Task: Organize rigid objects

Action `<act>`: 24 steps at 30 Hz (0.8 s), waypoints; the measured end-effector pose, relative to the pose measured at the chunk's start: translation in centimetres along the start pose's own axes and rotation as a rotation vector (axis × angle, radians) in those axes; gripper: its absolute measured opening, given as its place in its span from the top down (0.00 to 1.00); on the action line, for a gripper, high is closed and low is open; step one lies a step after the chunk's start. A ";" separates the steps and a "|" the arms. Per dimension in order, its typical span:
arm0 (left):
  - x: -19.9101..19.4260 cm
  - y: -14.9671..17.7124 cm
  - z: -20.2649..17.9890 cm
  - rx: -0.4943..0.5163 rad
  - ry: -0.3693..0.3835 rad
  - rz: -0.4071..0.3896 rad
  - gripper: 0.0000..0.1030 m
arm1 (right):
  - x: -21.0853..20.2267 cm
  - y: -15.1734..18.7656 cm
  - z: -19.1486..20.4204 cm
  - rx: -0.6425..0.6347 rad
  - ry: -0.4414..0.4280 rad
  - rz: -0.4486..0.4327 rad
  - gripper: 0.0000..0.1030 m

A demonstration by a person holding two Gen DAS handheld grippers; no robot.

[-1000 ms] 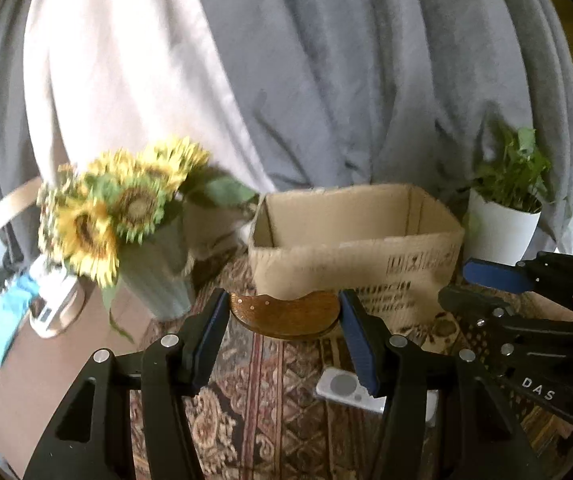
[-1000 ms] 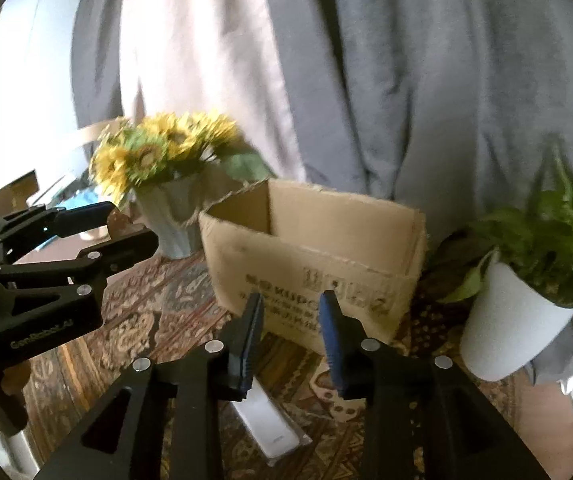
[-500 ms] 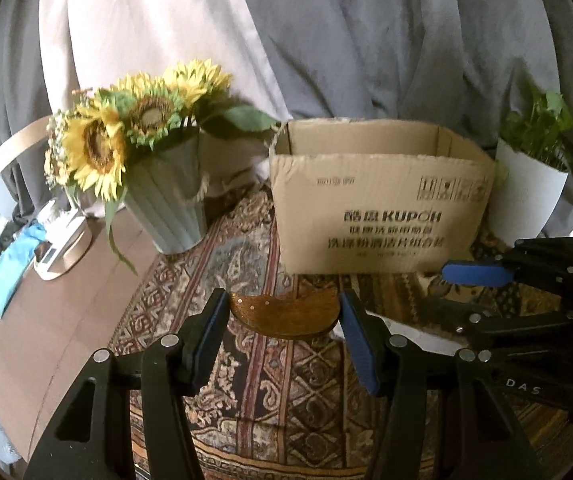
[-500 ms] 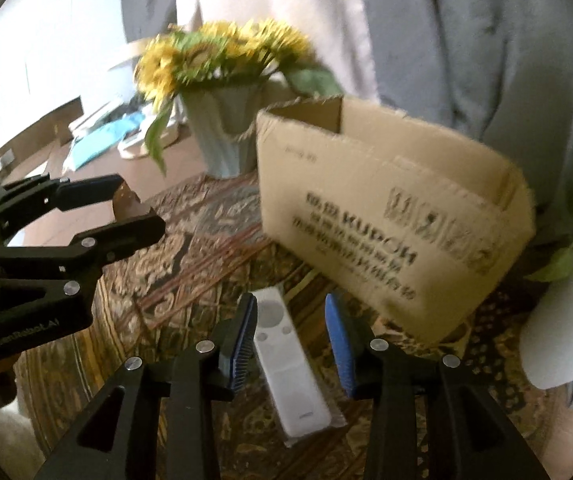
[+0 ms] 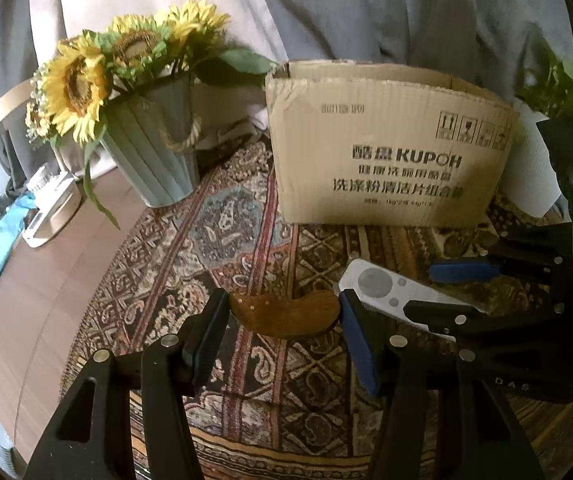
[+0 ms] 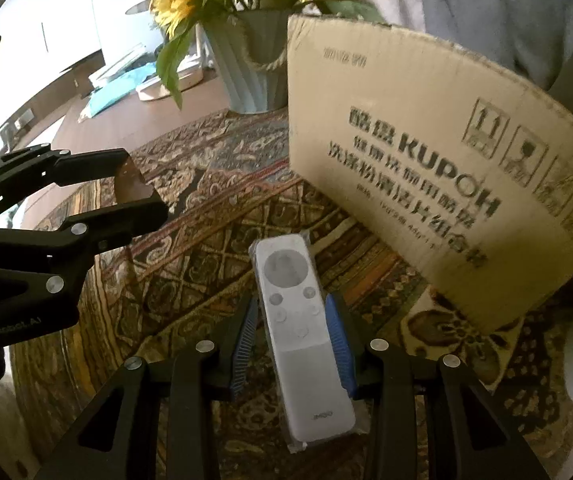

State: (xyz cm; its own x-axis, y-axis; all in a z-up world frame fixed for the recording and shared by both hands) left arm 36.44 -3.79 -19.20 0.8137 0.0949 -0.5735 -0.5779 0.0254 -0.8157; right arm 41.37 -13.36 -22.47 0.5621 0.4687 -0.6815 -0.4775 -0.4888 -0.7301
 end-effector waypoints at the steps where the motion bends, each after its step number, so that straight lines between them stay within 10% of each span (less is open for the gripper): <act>1: 0.1 0.1 0.0 0.000 -0.001 0.004 0.46 | 0.3 0.1 0.0 -0.003 -0.005 0.005 0.63; 24: 2.0 1.1 -0.1 0.002 -0.002 0.064 0.46 | 2.5 1.4 -1.0 -0.014 -0.019 0.019 0.47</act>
State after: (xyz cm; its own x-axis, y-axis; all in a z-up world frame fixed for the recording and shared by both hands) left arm 37.45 -3.63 -21.23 0.7747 0.0980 -0.6247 -0.6292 0.0213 -0.7770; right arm 42.78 -13.58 -25.13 0.5395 0.4732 -0.6965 -0.4788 -0.5080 -0.7160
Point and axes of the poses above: each gripper's, at about its wrist camera, not at the fingertips, and x roughly the way its jaws point, z to its left, y to its underside, the point moved 2 cm from there along x, roughly the way its jaws point, and after that the axes turned 9 degrees about -z, right-handed, at the moved point
